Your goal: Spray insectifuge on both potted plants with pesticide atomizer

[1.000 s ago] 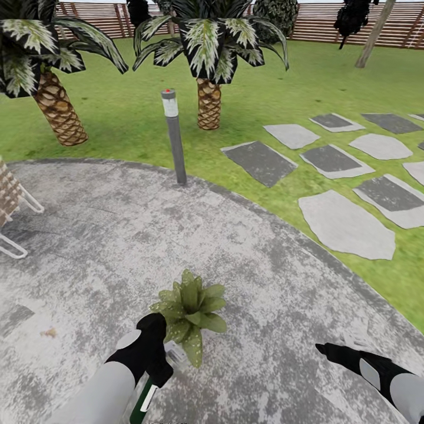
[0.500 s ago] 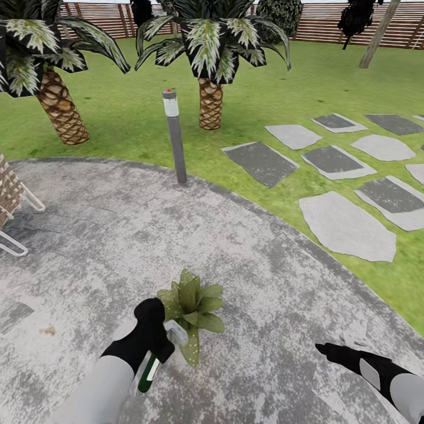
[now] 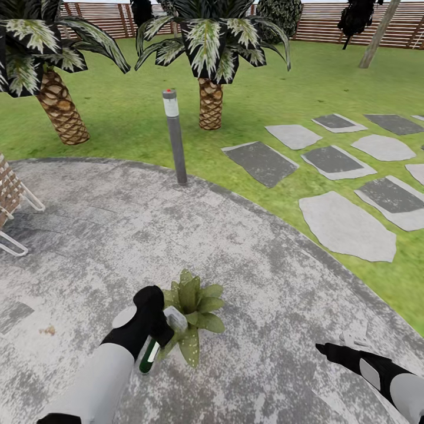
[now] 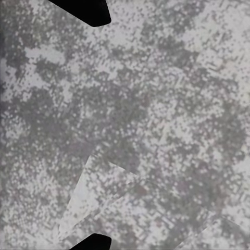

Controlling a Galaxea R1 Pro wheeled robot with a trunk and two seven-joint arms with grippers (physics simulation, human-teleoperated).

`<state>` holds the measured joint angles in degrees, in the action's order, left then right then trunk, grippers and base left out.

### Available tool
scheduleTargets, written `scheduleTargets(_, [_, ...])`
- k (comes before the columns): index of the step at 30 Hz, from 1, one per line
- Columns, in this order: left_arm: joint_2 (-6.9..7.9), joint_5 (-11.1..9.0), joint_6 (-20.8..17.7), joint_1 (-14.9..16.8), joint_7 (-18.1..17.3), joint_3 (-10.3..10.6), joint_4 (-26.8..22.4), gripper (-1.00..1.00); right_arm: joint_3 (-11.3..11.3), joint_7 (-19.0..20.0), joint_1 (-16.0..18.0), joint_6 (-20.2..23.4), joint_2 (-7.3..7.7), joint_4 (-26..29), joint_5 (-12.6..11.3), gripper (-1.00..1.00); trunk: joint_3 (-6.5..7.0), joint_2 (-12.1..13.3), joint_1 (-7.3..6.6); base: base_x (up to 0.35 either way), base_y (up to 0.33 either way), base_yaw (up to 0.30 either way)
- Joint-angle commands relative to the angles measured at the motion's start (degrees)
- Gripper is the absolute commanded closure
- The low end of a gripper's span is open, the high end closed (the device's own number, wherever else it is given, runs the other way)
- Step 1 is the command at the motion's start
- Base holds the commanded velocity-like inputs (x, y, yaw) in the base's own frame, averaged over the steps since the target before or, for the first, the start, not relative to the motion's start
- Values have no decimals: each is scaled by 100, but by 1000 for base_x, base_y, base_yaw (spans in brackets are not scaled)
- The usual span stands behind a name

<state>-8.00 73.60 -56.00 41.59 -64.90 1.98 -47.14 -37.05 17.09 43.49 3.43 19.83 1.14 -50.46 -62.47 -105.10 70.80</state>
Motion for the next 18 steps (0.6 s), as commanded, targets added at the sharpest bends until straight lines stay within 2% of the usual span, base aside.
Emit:
scheduleTargets(1, [0, 56, -34, 75, -58, 4, -6, 100, -40, 14, 2, 30, 4, 5, -61, -100, -4, -2, 0, 0, 0, 0])
scheduleTargets(10, [1, 64, -39, 447, -59, 4, -6, 100, -40, 13, 2, 29, 4, 7, -61, -100, -4, -2, 0, 0, 0, 0])
scheduleTargets(15, [-7, 67, -42, 514, -86, 4, -6, 100, -40, 13, 2, 29, 4, 6, -61, -100, -4, -2, 0, 0, 0, 0])
scheduleTargets(18, [-13, 72, -65, 543, -411, 4, -6, 100, -40, 13, 2, 33, 4, 9, -61, -100, -4, -2, 0, 0, 0, 0])
